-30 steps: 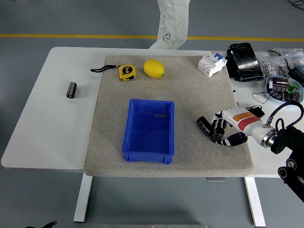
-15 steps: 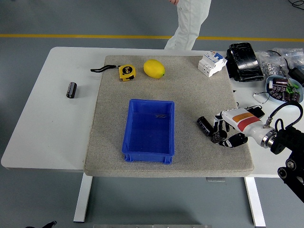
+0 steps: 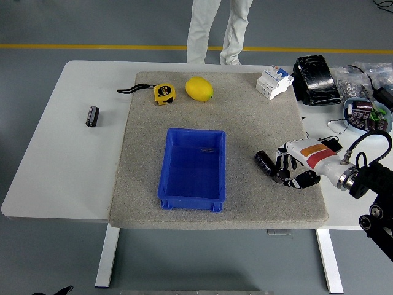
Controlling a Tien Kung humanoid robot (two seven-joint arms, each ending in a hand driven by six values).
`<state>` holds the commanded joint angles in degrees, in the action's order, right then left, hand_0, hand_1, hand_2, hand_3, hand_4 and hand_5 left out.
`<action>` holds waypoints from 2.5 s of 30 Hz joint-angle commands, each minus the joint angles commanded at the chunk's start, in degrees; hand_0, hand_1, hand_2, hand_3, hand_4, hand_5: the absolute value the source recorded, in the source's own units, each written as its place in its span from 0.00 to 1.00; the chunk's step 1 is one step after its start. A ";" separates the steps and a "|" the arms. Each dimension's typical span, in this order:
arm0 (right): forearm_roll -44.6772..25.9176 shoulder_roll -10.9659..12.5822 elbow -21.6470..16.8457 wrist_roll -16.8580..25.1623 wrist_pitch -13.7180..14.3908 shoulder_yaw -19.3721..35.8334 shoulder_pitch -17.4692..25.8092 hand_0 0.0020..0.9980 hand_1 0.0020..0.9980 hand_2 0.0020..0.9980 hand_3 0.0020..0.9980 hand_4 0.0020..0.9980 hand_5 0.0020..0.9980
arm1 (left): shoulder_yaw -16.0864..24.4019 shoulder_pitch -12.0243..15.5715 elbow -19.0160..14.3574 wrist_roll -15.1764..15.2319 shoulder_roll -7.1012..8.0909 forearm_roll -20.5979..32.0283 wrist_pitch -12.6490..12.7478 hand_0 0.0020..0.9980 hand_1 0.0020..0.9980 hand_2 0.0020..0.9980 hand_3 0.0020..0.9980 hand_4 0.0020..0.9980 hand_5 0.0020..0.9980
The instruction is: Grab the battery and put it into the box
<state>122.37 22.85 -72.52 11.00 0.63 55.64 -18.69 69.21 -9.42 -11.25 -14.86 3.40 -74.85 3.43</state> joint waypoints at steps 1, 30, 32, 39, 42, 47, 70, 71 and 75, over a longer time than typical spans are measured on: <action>-0.01 0.00 0.01 0.00 -0.01 -0.01 0.01 0.23 0.27 0.35 0.40 0.93 0.00 | 0.01 0.01 0.00 -0.01 0.00 -0.01 0.00 0.71 0.66 0.79 0.79 0.76 0.78; -5.98 0.53 -4.00 -0.60 -1.42 1.02 -3.18 0.23 0.27 0.35 0.40 0.92 0.00 | 1.77 0.45 -0.07 -0.25 0.30 -2.31 -0.10 0.71 0.66 0.79 0.79 0.76 0.78; -6.14 -0.17 -4.28 -0.58 -1.47 0.43 -5.13 0.22 0.27 0.35 0.40 0.92 0.00 | 1.69 0.37 -0.08 -0.25 0.33 -2.31 -0.13 0.71 0.66 0.78 0.79 0.76 0.78; -7.31 -2.52 -5.67 -0.66 -1.13 -2.91 -12.68 0.22 0.27 0.35 0.39 0.92 0.00 | 1.60 0.20 -0.09 -0.16 0.43 -2.31 -0.02 0.71 0.66 0.78 0.79 0.76 0.78; -8.01 -3.76 -6.37 -0.88 -0.88 -6.71 -16.29 0.22 0.27 0.35 0.39 0.92 0.00 | 1.41 0.10 -0.11 -0.10 0.54 -2.17 0.03 0.71 0.66 0.78 0.79 0.76 0.78; -6.79 -5.41 -6.91 -0.08 0.25 -14.87 -21.37 0.23 0.28 0.36 0.41 0.92 0.00 | 1.67 0.06 -0.18 -0.27 0.62 -2.65 0.06 0.71 0.65 0.78 0.79 0.76 0.78; -2.15 -5.78 -4.49 -3.56 -9.42 -17.35 -24.66 0.56 0.62 0.81 0.89 0.92 0.20 | 1.69 0.05 -0.30 -0.48 0.72 -2.86 0.31 0.71 0.65 0.77 0.78 0.76 0.78; -1.69 -5.06 -4.32 -3.27 -10.16 -16.82 -24.42 0.56 0.62 0.81 0.89 0.92 0.20 | 1.66 0.07 -0.28 -0.46 0.71 -2.78 0.34 0.71 0.65 0.77 0.78 0.76 0.78; 0.61 -2.18 -3.99 -1.60 -11.70 -16.24 -23.50 0.56 0.62 0.78 0.84 0.89 0.17 | 1.68 0.06 -0.21 -0.33 0.67 -2.59 0.43 0.71 0.65 0.77 0.78 0.76 0.78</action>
<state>122.98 20.67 -76.51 9.40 -11.07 39.40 -42.18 70.89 -9.36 -11.47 -15.20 4.07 -77.44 3.86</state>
